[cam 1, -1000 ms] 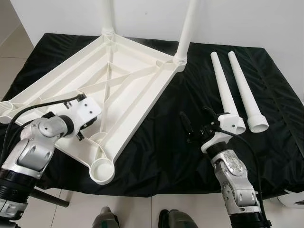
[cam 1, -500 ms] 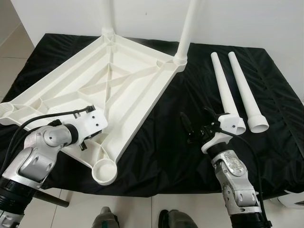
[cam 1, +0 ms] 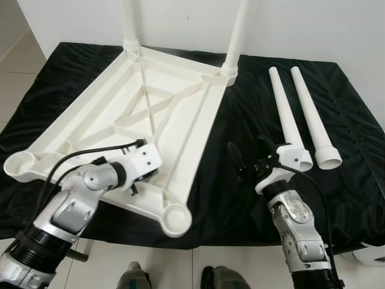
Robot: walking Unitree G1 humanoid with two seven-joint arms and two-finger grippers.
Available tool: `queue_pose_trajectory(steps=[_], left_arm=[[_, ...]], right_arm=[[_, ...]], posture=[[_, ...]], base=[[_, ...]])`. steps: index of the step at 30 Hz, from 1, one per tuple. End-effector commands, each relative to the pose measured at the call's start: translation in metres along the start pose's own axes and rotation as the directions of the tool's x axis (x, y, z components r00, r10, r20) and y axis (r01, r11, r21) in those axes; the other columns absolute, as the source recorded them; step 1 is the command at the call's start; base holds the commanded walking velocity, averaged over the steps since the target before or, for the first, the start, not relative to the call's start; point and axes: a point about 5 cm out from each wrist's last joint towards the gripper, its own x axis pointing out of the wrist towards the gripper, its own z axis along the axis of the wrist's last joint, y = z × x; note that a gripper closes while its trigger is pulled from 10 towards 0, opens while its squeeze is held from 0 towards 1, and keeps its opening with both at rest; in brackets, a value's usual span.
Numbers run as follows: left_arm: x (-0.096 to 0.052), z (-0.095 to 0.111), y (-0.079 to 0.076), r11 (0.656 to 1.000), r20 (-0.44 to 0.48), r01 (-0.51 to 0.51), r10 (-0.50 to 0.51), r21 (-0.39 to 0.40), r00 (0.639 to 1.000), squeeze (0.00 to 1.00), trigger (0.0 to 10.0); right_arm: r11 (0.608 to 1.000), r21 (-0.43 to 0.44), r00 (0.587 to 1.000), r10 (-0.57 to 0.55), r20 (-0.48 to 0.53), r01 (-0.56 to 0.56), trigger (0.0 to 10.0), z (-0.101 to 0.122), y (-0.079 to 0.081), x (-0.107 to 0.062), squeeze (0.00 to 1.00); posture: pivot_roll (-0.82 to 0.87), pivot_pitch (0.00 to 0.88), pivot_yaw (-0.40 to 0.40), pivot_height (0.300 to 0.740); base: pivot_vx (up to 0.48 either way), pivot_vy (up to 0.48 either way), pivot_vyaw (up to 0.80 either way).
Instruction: Building children table
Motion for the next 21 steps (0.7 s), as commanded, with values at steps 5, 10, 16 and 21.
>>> queue_pose_trajectory(steps=[5, 10, 16, 21], left_arm=[[0.013, 0.019, -0.013, 0.995, 0.062, 0.098, -0.098, 0.008, 0.993, 0.0, 10.0], [0.019, 0.03, -0.015, 0.995, 0.093, 0.1, -0.099, -0.003, 0.991, 0.0, 10.0], [0.022, 0.033, -0.016, 0.995, 0.099, 0.097, -0.096, -0.008, 0.99, 0.0, 10.0], [0.028, 0.041, -0.012, 0.996, 0.117, 0.083, -0.081, -0.015, 0.99, 0.0, 10.0]], right_arm=[[1.0, -0.003, 1.0, -0.021, -0.007, 0.021, 10.0, -0.002, -0.003, -0.001, 0.0], [1.0, -0.003, 1.0, -0.024, -0.005, 0.024, 10.0, -0.001, -0.003, -0.001, 0.0], [1.0, 0.0, 1.0, -0.029, -0.003, 0.029, 10.0, -0.001, -0.003, 0.001, 0.0], [1.0, 0.001, 1.0, -0.029, -0.005, 0.03, 10.0, -0.002, -0.002, 0.001, 0.0]], posture=[[0.01, 0.076, -0.029, 0.74], [0.01, 0.078, -0.029, 0.74], [0.02, 0.079, -0.029, 0.74], [0.02, 0.079, -0.028, 0.74]], base=[[0.0, 0.0, 0.0], [0.0, 0.0, 0.0], [0.0, 0.0, 0.0], [0.0, 0.0, 0.0]])
